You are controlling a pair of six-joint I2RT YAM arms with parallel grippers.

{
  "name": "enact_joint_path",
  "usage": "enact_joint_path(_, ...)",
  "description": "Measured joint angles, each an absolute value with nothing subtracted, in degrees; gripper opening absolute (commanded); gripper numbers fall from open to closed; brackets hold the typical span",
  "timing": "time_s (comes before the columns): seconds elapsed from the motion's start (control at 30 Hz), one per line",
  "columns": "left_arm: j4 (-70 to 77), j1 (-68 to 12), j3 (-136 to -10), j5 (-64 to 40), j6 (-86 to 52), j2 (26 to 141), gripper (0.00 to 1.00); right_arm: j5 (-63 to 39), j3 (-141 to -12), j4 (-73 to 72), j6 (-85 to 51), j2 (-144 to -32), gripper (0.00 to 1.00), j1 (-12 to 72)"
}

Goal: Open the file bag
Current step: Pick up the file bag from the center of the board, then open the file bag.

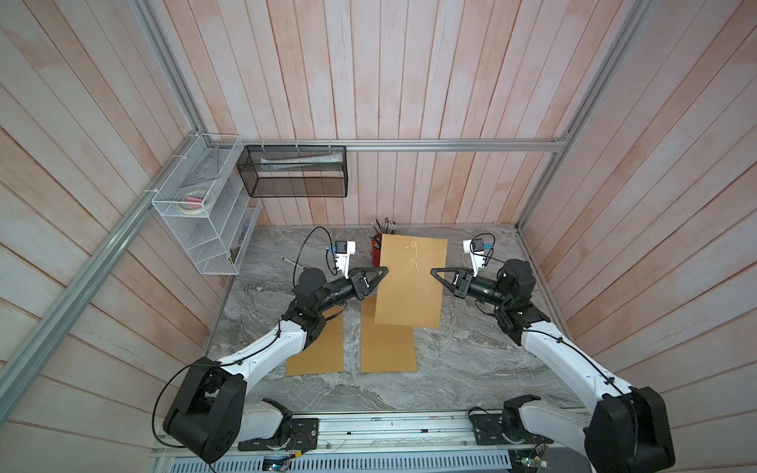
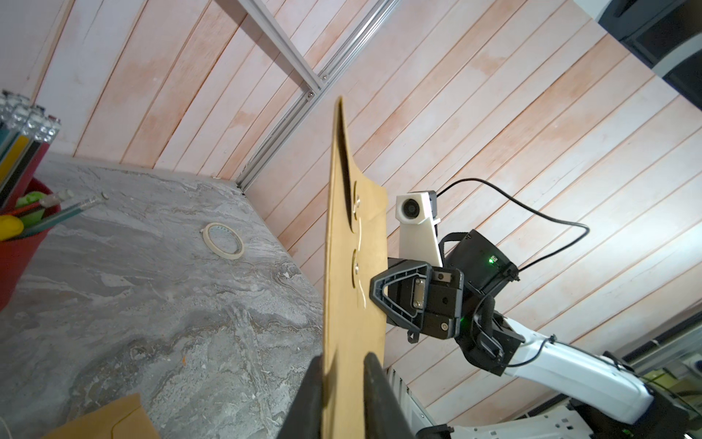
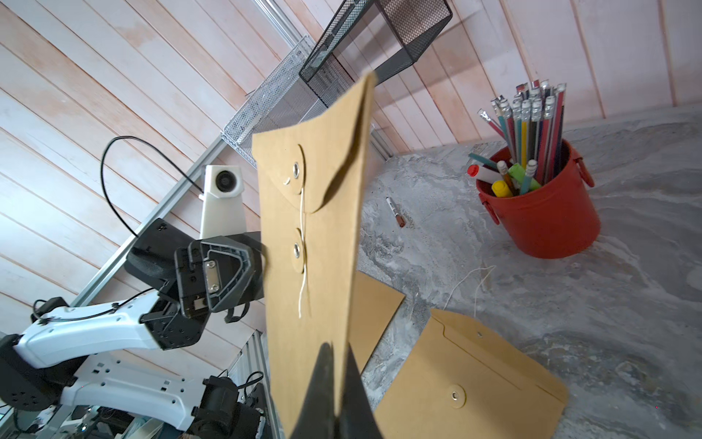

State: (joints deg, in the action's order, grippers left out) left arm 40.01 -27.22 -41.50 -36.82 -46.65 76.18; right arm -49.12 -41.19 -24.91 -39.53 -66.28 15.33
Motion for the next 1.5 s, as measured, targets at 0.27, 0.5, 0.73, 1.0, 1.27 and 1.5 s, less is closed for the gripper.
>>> enact_joint_path(0.27, 37.08, -27.29, -44.53, -37.23, -46.06, 77.38, 0.25, -50.5, -41.19, -25.96, -39.44, -67.13, 0.0, 15.38)
enact_joint_path(0.5, 36.8, -27.29, -46.37, -37.63, -46.06, 78.91, 0.22, -50.89, -41.32, -26.17, -39.38, -67.9, 0.0, 16.36)
enact_joint_path(0.73, 36.86, -27.27, -46.52, -37.74, -45.6, 79.09, 0.0, -50.94, -41.52, -26.09, -38.72, -68.29, 0.0, 17.37)
enact_joint_path(1.0, 35.0, -27.68, -46.57, -37.1, -43.77, 78.04, 0.0, -47.62, -41.69, -21.12, -35.38, -67.7, 0.26, 17.56)
enact_joint_path(1.27, 28.38, -27.77, -46.57, -30.2, -38.5, 72.9, 0.0, -37.06, -43.33, -9.17, -30.65, -61.45, 0.29, 17.61)
enact_joint_path(1.5, 23.9, -27.88, -46.57, -24.75, -35.57, 71.99, 0.0, -27.29, -47.37, -1.28, -26.94, -59.57, 0.28, 21.45)
